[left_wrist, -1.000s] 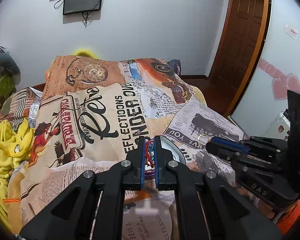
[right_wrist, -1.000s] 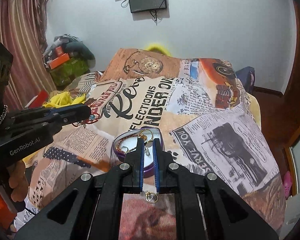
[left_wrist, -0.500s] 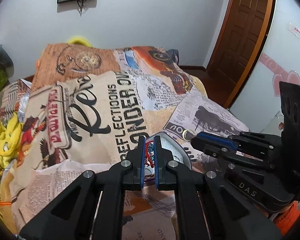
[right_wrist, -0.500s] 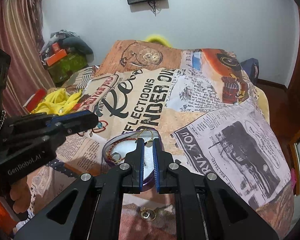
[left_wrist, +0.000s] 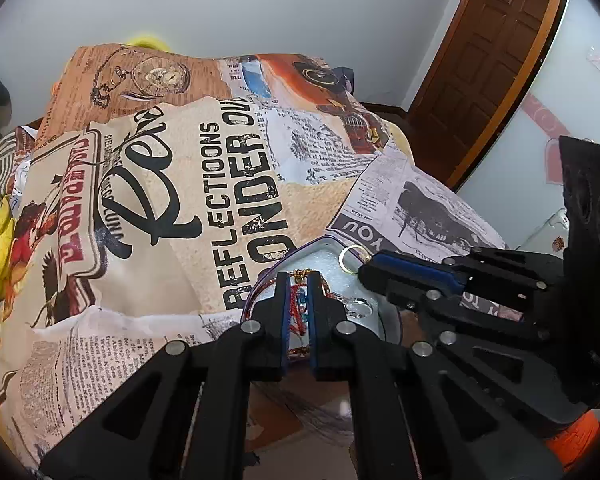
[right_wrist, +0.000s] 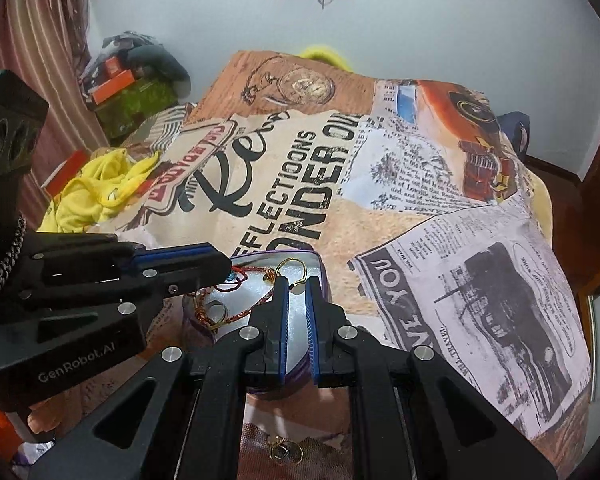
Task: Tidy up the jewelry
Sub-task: 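Lower both tools into the tin and open them to release the items, then lower the left tool to a small silver ring while the right tool approaches a gold ring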
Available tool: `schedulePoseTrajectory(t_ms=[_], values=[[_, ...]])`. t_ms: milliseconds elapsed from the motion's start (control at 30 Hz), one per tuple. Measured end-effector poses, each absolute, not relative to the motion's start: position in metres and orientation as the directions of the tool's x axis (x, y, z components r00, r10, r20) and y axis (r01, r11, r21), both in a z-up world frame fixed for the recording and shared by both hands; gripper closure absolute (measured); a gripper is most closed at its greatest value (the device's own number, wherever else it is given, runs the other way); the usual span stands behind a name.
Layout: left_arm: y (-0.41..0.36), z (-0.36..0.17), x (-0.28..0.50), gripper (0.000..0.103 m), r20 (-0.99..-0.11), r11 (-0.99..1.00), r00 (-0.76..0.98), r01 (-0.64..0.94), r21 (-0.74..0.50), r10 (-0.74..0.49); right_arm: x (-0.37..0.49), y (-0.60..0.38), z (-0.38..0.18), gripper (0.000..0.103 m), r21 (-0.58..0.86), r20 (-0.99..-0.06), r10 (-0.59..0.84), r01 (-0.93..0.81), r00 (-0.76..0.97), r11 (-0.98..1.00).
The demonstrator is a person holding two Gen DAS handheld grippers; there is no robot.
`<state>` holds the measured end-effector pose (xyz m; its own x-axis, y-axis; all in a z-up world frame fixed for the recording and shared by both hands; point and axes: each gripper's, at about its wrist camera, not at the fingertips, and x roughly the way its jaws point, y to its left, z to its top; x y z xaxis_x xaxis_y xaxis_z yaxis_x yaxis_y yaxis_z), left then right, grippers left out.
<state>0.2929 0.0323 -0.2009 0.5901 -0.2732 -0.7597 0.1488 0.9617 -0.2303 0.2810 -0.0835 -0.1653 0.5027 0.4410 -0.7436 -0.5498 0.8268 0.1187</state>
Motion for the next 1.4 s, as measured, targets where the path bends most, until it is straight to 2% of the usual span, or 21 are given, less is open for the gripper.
schedulePoseTrajectory(t_ms=[433, 633, 733, 800, 900, 1000, 1400], values=[[0.038, -0.200, 0.288, 0.097, -0.760, 0.968, 0.599, 0.140, -0.209, -0.251, 0.284, -0.079, -0.169, 0.096, 0.092, -0.755, 0.422, -0.556, 0.502, 0.826], [0.041, -0.190, 0.279, 0.088, -0.746, 0.977, 0.632, 0.125, -0.170, -0.211, 0.281, -0.076, -0.169, 0.095, 0.086, -0.760, 0.420, -0.565, 0.495, 0.821], [0.041, -0.183, 0.273, 0.082, -0.736, 0.981, 0.649, 0.120, -0.150, -0.192, 0.278, -0.077, -0.166, 0.089, 0.078, -0.756, 0.418, -0.565, 0.504, 0.822], [0.040, -0.178, 0.268, 0.080, -0.729, 0.984, 0.661, 0.121, -0.134, -0.180, 0.275, -0.078, -0.163, 0.079, 0.079, -0.752, 0.420, -0.563, 0.508, 0.823], [0.039, -0.171, 0.260, 0.076, -0.720, 0.985, 0.673, 0.122, -0.121, -0.172, 0.269, -0.083, -0.156, 0.071, 0.078, -0.737, 0.423, -0.555, 0.527, 0.828], [0.039, -0.164, 0.253, 0.072, -0.711, 0.987, 0.685, 0.114, -0.114, -0.161, 0.262, -0.086, -0.149, 0.070, 0.071, -0.728, 0.420, -0.549, 0.542, 0.833], [0.039, -0.146, 0.221, 0.068, -0.698, 0.989, 0.701, 0.095, -0.115, -0.148, 0.236, -0.106, -0.131, 0.070, 0.064, -0.706, 0.410, -0.524, 0.578, 0.849]])
